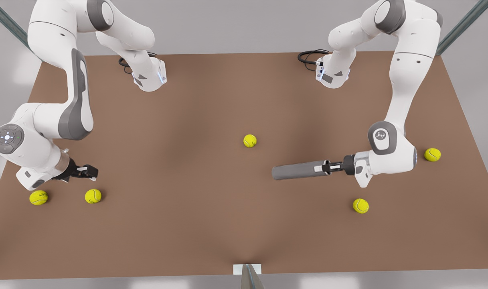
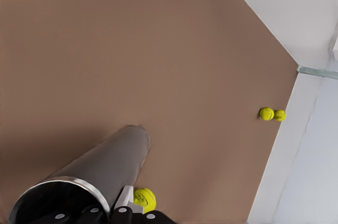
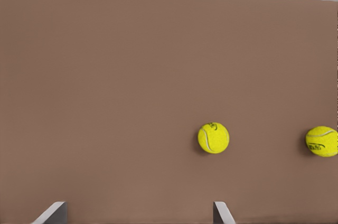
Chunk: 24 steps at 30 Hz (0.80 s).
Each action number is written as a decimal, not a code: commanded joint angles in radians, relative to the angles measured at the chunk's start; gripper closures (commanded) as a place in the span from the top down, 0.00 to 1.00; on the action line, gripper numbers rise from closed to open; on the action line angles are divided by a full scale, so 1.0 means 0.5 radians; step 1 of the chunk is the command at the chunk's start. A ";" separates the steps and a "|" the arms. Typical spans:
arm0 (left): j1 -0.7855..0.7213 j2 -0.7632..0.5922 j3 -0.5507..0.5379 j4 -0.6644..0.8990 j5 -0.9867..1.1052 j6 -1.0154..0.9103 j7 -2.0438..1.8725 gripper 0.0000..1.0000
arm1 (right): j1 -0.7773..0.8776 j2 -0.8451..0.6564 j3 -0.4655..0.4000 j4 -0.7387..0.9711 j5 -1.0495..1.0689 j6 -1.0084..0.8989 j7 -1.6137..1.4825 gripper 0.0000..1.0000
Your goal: Put the tennis tube upright
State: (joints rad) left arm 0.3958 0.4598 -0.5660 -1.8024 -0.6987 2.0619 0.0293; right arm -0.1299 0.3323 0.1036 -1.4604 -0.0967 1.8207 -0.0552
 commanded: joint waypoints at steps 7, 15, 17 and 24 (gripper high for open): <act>0.037 -0.082 -0.003 0.006 0.379 -0.065 -0.157 0.21 | -0.004 0.001 -0.002 -0.028 0.034 -0.003 0.071 1.00; 0.022 -0.257 -0.003 0.006 0.738 -0.151 -0.338 0.21 | 0.008 0.001 -0.002 -0.021 0.034 0.009 -0.006 1.00; 0.018 -0.303 -0.003 0.003 0.805 -0.151 -0.362 0.21 | 0.011 0.004 -0.002 -0.015 0.034 0.006 -0.003 1.00; 0.015 -0.398 -0.018 0.003 1.057 -0.172 -0.445 0.21 | 0.008 0.007 -0.002 -0.021 0.034 0.000 -0.006 1.00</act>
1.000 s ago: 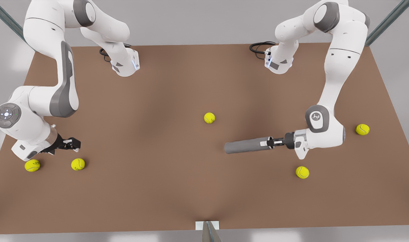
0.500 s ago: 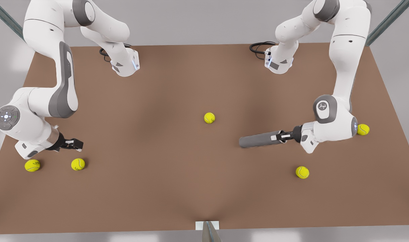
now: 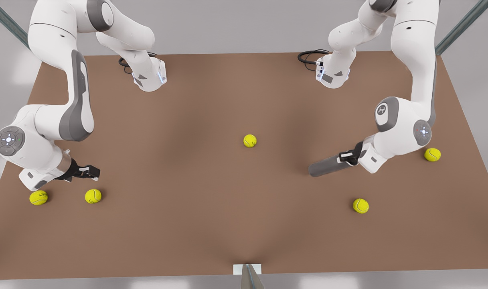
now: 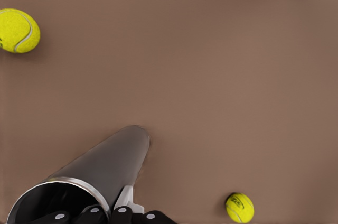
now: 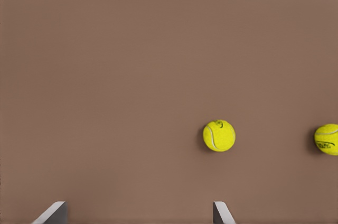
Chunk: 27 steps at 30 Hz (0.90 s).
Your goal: Put the tennis tube upright
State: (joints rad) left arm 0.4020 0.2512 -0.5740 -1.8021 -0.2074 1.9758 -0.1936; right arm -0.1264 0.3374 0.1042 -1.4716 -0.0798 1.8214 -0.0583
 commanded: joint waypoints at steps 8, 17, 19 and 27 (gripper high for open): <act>-0.016 -0.002 -0.012 0.009 0.369 -0.028 -0.070 0.21 | 0.013 -0.012 0.009 -0.002 0.000 -0.010 0.000 1.00; -0.034 0.010 -0.012 0.018 0.596 -0.049 -0.104 0.21 | 0.020 0.006 0.009 -0.005 0.000 -0.013 0.003 1.00; -0.034 0.013 -0.012 0.018 0.596 -0.049 -0.104 0.21 | 0.020 0.006 0.009 -0.008 0.000 -0.016 0.003 1.00; -0.037 0.056 -0.012 0.021 0.697 -0.071 -0.131 0.21 | 0.016 0.006 0.009 -0.005 0.000 -0.016 0.000 1.00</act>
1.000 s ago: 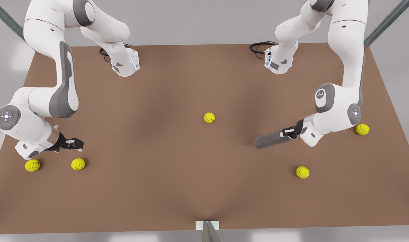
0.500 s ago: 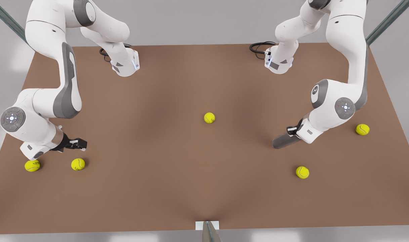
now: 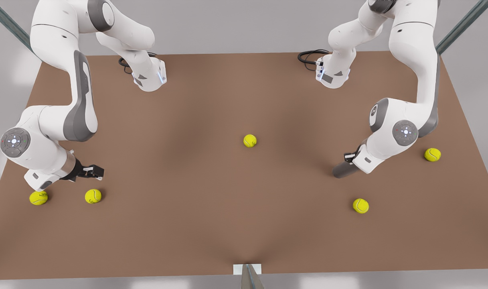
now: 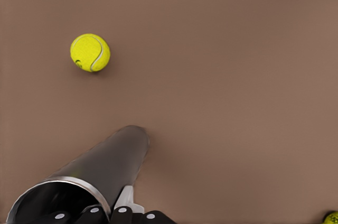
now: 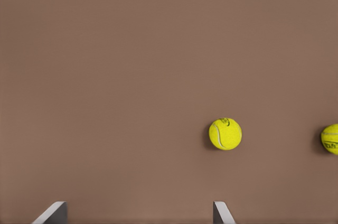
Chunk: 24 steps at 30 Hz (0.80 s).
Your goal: Put the tennis tube upright
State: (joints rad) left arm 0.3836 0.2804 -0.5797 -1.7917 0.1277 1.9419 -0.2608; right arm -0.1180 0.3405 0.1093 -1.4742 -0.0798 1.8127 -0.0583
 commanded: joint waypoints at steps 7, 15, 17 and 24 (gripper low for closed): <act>-0.003 0.071 0.000 0.031 0.110 -0.003 -0.052 0.21 | 0.000 0.003 -0.001 0.000 0.000 0.007 0.000 1.00; -0.003 0.084 0.000 0.034 0.119 0.000 -0.055 0.21 | -0.003 0.015 -0.001 0.000 0.000 0.007 0.000 1.00; -0.003 0.084 0.000 0.037 0.119 0.000 -0.052 0.25 | 0.000 0.015 -0.001 0.000 0.000 0.007 0.000 1.00; -0.006 0.074 0.000 0.104 0.168 -0.113 -0.052 0.99 | -0.003 0.015 -0.001 0.003 0.000 0.007 -0.003 1.00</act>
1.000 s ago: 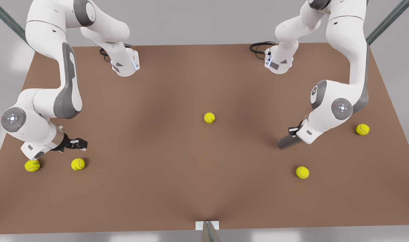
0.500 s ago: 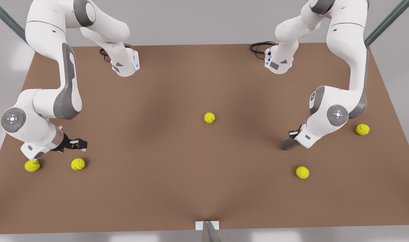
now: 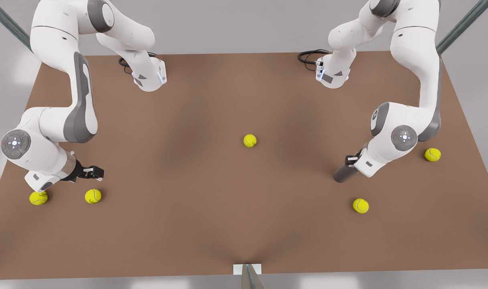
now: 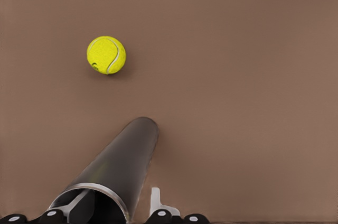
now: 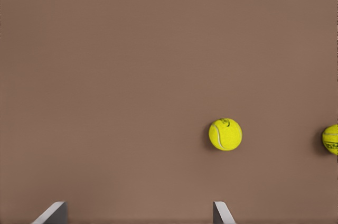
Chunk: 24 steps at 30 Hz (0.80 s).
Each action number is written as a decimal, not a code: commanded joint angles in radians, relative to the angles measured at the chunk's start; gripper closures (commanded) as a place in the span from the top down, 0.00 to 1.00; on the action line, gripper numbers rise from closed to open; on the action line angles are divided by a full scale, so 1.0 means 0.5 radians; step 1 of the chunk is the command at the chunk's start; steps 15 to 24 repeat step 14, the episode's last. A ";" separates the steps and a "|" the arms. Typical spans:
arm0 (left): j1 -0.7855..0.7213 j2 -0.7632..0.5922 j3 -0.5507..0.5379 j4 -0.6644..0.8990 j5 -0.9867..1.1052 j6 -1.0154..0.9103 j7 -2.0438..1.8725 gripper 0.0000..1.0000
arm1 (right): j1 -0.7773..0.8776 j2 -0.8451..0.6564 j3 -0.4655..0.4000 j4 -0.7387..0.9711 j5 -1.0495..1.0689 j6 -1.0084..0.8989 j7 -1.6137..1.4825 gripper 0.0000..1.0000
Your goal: Put the tennis tube upright
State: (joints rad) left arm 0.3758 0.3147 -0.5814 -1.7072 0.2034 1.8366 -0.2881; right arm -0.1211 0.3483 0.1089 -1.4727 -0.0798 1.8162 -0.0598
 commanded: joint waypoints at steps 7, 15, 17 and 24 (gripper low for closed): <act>0.025 -0.249 -0.077 0.558 -0.060 -0.894 -0.025 1.00 | 0.000 0.003 0.003 -0.003 0.000 0.006 0.000 1.00; 0.255 -0.783 -0.061 0.346 -0.272 -0.903 0.006 1.00 | -0.003 0.006 0.003 -0.003 0.000 0.009 0.000 1.00; 0.255 -0.783 -0.061 0.346 -0.272 -0.903 0.006 1.00 | -0.003 0.006 0.003 -0.003 0.000 0.009 0.000 1.00; 0.255 -0.783 -0.061 0.346 -0.272 -0.903 0.006 1.00 | -0.003 0.006 0.003 -0.003 0.000 0.009 0.000 1.00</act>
